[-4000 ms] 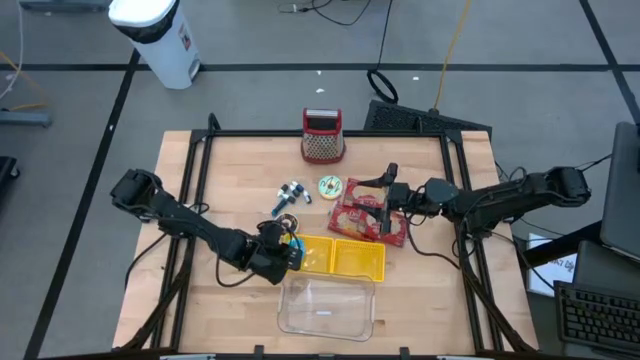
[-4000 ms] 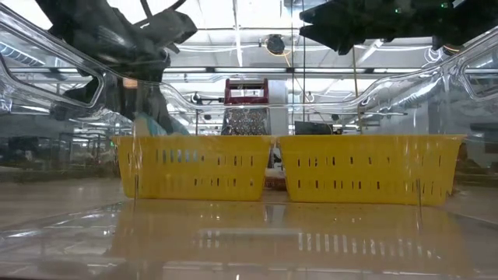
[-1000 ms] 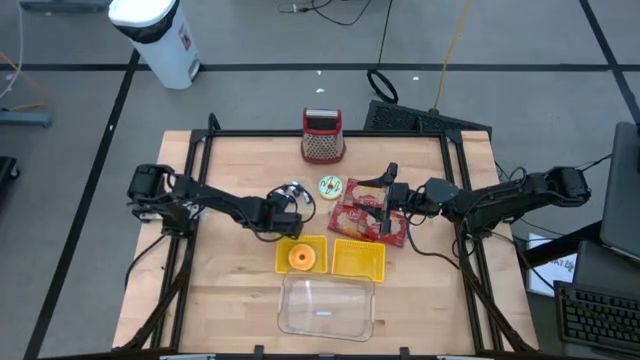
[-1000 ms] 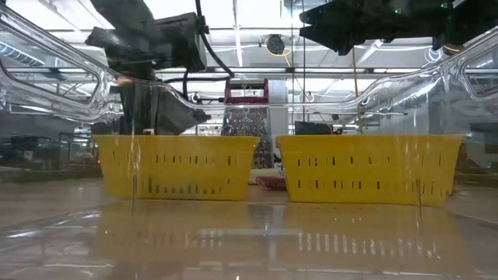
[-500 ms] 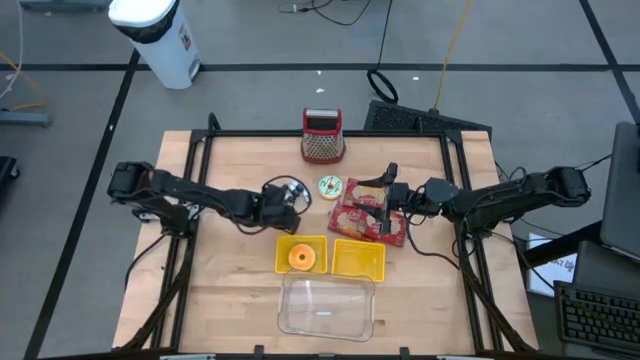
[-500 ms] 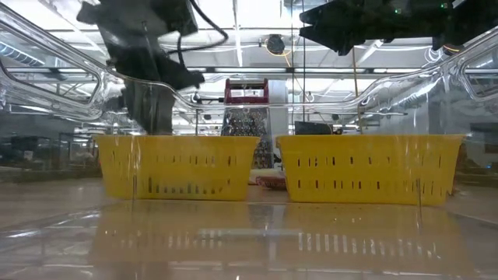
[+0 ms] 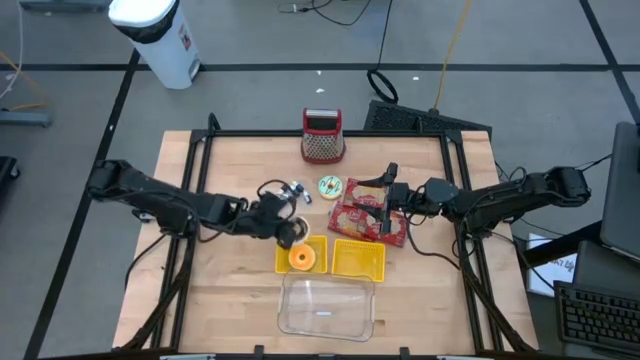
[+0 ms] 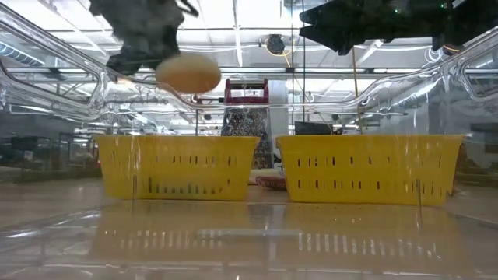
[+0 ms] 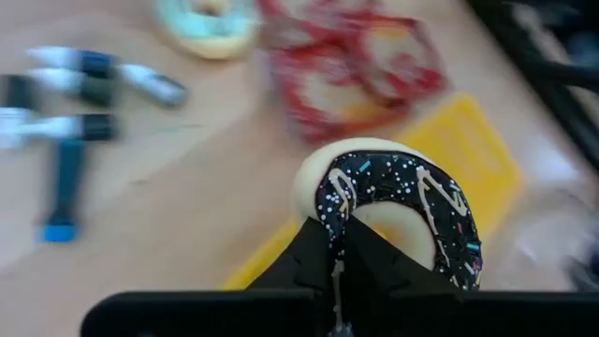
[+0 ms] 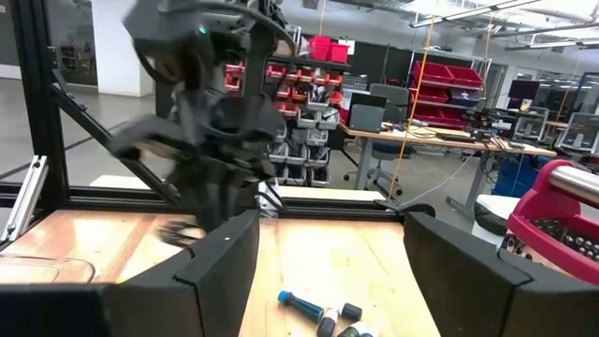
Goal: Pick & Place Food Item
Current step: Put the black donut into the left yellow bin
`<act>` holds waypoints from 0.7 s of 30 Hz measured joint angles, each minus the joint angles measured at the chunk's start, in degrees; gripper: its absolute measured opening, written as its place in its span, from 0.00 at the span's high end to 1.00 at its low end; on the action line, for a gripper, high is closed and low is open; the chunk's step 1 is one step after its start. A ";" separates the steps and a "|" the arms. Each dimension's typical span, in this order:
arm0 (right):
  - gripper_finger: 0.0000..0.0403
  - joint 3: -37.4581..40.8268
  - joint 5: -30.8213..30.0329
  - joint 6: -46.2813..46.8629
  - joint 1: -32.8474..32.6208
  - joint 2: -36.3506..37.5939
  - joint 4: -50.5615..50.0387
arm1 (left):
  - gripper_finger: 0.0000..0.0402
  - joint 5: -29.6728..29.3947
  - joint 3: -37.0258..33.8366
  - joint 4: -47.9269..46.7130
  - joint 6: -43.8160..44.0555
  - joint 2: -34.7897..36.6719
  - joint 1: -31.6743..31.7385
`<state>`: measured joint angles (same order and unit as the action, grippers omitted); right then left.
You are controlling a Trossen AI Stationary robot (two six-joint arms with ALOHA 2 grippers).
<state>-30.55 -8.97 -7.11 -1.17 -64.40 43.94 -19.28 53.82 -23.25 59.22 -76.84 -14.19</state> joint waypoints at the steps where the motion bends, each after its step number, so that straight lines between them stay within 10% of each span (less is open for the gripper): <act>1: 0.37 0.00 0.00 0.00 0.00 0.00 -0.05 | 0.97 0.38 0.02 1.63 -0.52 -0.18 -0.77; 21: 0.37 0.00 0.00 0.02 0.00 0.00 -0.11 | 0.93 -6.28 0.00 -5.98 6.53 -2.00 -7.81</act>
<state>-30.55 -8.97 -7.09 -1.17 -64.40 43.83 -25.56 53.82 -29.23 65.74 -78.85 -22.00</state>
